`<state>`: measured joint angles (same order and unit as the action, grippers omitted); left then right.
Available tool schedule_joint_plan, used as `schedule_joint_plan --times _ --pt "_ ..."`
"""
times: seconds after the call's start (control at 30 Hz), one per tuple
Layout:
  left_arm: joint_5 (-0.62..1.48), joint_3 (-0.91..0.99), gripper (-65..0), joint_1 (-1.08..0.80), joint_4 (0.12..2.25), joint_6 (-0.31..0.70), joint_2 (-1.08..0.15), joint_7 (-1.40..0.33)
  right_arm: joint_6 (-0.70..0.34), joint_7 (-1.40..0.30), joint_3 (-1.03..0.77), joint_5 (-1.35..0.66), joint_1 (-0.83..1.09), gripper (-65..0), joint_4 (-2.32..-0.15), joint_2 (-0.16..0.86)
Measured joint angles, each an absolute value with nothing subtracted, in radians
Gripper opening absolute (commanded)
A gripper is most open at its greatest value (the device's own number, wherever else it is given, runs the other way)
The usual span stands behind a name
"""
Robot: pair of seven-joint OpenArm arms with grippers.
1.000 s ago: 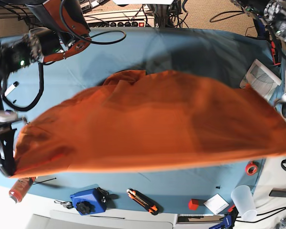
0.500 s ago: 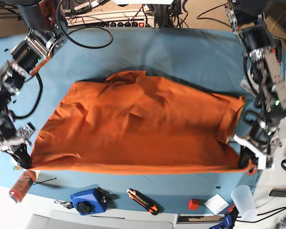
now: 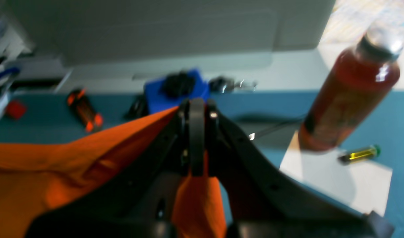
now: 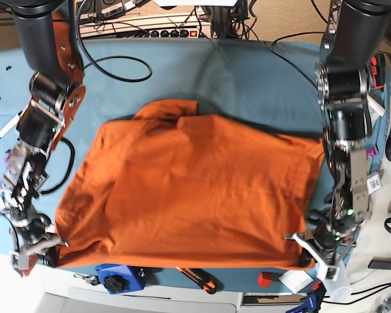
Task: Layout the t-shirt on the table in an organized manner, then fold the t-shirt properly
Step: 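Lower the shirt flat onto the table and release both grippers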
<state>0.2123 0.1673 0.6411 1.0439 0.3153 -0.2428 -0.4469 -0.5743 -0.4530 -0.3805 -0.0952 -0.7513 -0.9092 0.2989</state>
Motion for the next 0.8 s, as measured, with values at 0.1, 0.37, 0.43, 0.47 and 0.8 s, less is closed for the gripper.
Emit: schedule_joint_plan --times 0.1,0.37,0.43,0.47,0.8 --pt "0.191 0.138 -65.0 0.697 0.929 0.315 -0.242 -0.419 -0.546 -0.404 -0.313 -0.001 -0.789 -65.0 -0.855 0.301" --pt "0.184 0.119 -28.2 0.746 0.863 0.307 -0.245 -0.347 -0.505 -0.361 -0.182 0.03 -0.791 -40.3 -0.852 0.301" --pt "0.184 0.118 -28.2 0.745 0.863 0.308 -0.244 -0.35 -0.47 -0.362 -0.182 0.03 -0.791 -40.3 -0.852 0.302" --pt "0.184 0.118 -28.3 0.745 0.863 0.308 -0.244 -0.35 -0.455 -0.362 -0.183 0.03 -0.791 -40.3 -0.852 0.302" --pt "0.262 0.119 -45.7 0.743 0.903 0.311 -0.247 -0.62 -0.419 -0.591 -0.183 -0.092 -0.783 -40.4 -0.881 0.307"
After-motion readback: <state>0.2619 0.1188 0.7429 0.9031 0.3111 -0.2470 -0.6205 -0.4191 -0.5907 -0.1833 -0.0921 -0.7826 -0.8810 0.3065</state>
